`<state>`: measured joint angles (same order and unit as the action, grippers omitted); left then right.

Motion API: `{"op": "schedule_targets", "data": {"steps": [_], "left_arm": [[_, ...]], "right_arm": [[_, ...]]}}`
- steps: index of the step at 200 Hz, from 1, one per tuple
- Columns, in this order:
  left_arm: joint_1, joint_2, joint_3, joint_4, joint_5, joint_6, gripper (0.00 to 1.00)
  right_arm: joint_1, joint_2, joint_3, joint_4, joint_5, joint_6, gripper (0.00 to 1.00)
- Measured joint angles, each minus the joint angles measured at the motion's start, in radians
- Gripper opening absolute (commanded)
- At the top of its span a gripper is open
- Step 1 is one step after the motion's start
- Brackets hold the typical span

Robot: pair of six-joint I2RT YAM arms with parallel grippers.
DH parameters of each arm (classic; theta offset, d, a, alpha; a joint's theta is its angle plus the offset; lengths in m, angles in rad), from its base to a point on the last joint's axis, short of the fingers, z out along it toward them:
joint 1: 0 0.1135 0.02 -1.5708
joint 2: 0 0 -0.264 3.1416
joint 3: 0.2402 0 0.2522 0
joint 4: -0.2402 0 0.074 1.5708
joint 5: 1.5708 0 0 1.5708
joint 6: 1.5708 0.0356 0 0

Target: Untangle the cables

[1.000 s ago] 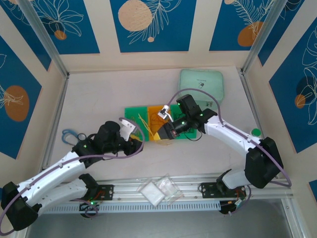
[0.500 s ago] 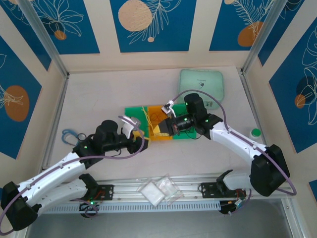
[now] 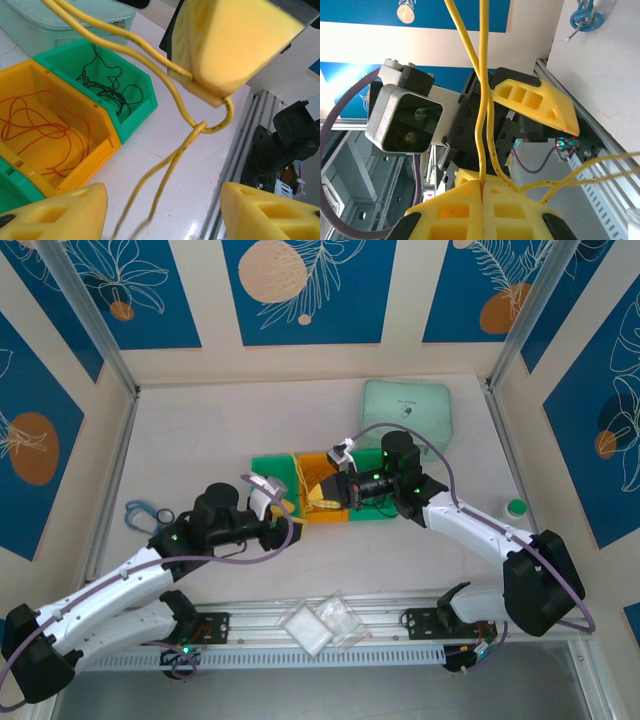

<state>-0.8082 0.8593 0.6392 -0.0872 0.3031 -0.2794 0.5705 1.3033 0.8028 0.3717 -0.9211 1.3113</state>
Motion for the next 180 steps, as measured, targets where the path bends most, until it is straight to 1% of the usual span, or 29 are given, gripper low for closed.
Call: {"op": "schedule_targets", "data": {"steps": [52,110,145,167,172,180], "left_arm": [[0.0,0.039,0.0,0.055,0.001,0.0,0.61],[-0.006,0.07,-0.001,0.124,0.012,-0.001,0.61],[-0.008,0.089,-0.01,0.134,0.011,-0.007,0.45],[-0.008,0.093,-0.011,0.118,0.002,-0.011,0.4],[-0.008,0.092,-0.011,0.114,-0.001,-0.011,0.38],[-0.008,0.09,-0.011,0.103,-0.01,-0.016,0.3]], "right_arm": [[0.02,0.0,0.0,0.068,0.0,0.055,0.0],[0.028,0.0,0.0,0.093,0.001,0.079,0.0],[0.034,0.0,0.0,0.122,0.0,0.101,0.0],[0.033,0.0,0.0,0.134,0.0,0.109,0.0],[0.031,-0.002,-0.001,0.134,0.0,0.111,0.0],[0.03,-0.005,-0.003,0.133,0.0,0.11,0.0]]}}
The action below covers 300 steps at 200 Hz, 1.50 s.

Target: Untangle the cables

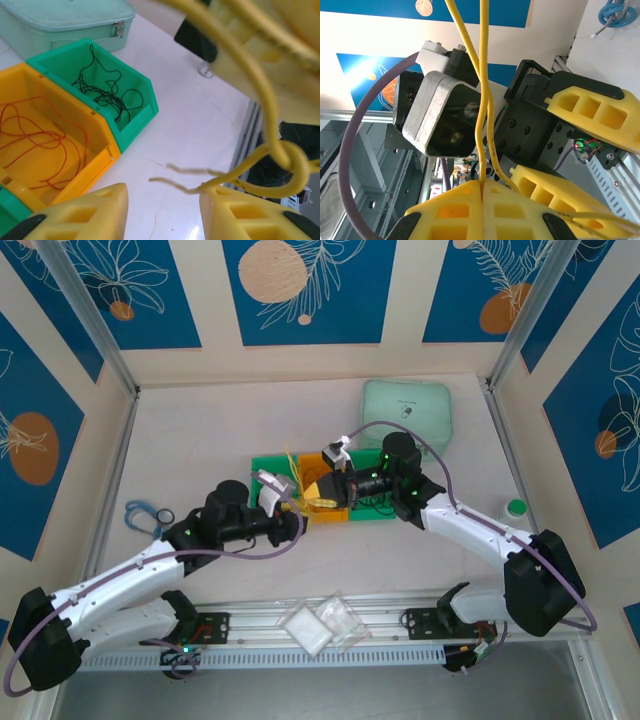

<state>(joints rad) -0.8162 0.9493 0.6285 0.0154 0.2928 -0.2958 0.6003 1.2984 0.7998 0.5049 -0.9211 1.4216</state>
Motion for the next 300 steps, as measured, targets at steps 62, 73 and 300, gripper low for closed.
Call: {"op": "schedule_targets", "data": {"steps": [62,73,300], "left_arm": [[-0.001,-0.117,-0.019,-0.041,-0.104,0.011,0.05],[-0.001,-0.128,-0.02,-0.039,-0.106,0.014,0.13],[-0.001,-0.09,-0.032,0.034,0.152,-0.023,0.32]], "right_arm": [[-0.004,-0.021,-0.022,-0.004,-0.004,0.0,0.0],[-0.003,-0.021,-0.029,-0.005,-0.004,0.0,0.0],[0.009,-0.021,-0.032,-0.023,-0.004,-0.004,0.0]]}}
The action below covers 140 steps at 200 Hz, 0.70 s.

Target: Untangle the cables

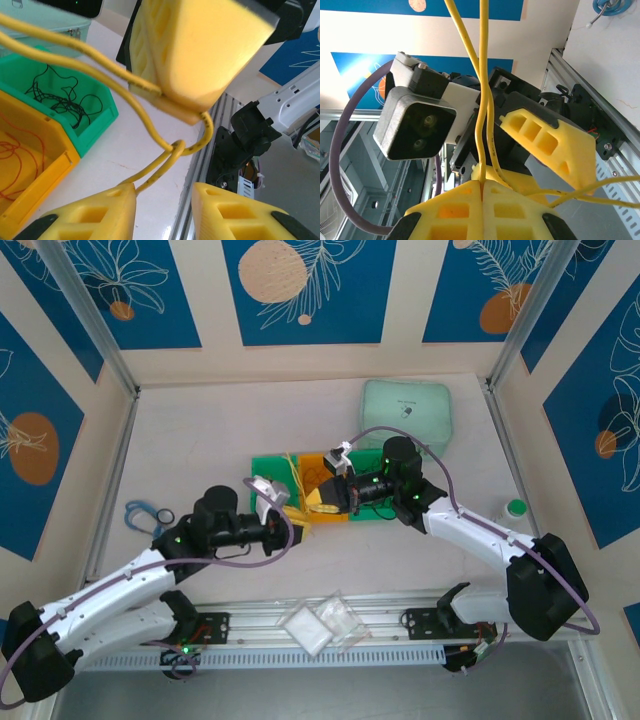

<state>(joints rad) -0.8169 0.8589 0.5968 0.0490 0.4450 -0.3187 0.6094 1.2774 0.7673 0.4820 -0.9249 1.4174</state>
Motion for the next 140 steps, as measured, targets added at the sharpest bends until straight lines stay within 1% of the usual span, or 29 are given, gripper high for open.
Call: {"op": "schedule_targets", "data": {"steps": [26,96,140], "left_arm": [[0.0,-0.009,0.0,0.015,-0.005,-0.005,0.29],[0.0,-0.052,0.0,0.018,-0.06,-0.001,0.28],[0.0,-0.043,0.0,0.018,-0.065,-0.002,0.28]], "right_arm": [[0.0,0.0,0.0,0.0,0.0,-0.003,0.0],[0.0,0.0,0.0,0.0,0.0,-0.003,0.0],[0.007,0.0,0.0,0.0,-0.001,-0.003,0.0]]}}
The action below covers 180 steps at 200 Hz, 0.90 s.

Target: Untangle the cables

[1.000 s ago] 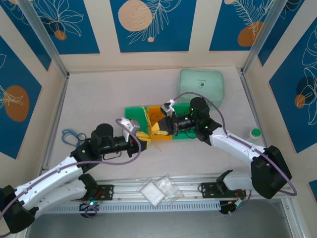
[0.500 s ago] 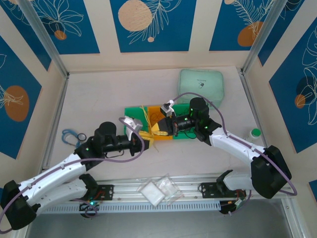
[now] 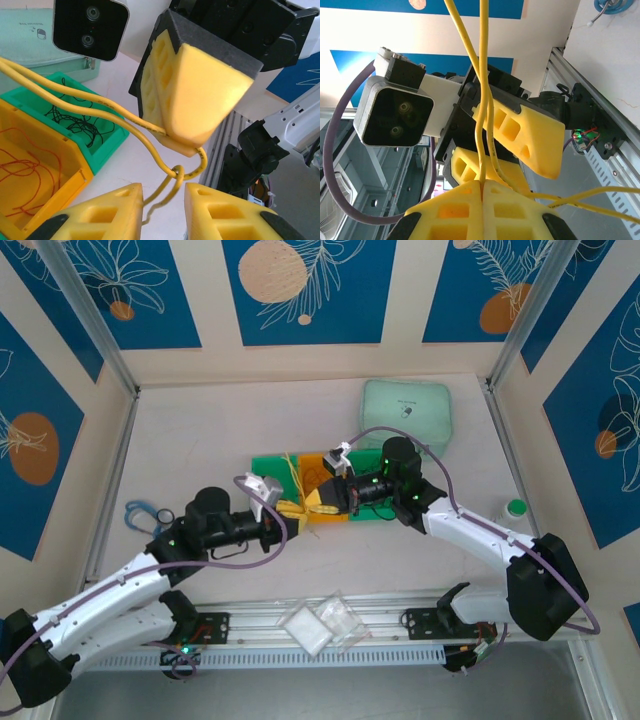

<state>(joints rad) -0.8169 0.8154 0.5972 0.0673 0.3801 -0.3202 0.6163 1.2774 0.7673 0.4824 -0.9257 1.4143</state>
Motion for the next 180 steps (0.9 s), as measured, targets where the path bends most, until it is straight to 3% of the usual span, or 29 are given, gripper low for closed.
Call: {"op": "schedule_targets", "data": {"steps": [43,82,112,180], "left_arm": [[0.0,0.018,0.0,0.0,0.0,0.0,0.26],[0.0,0.019,0.001,-0.003,-0.023,-0.002,0.06],[0.0,0.032,0.018,-0.014,-0.026,-0.003,0.0],[0.0,-0.005,0.021,-0.029,-0.072,0.007,0.0]], "right_arm": [[0.006,0.0,0.0,0.001,0.0,0.0,0.0],[0.009,0.0,0.0,0.004,0.002,0.0,0.0],[0.012,0.002,0.0,0.005,0.001,0.0,0.0],[0.013,0.002,0.0,0.011,-0.003,0.0,0.0]]}}
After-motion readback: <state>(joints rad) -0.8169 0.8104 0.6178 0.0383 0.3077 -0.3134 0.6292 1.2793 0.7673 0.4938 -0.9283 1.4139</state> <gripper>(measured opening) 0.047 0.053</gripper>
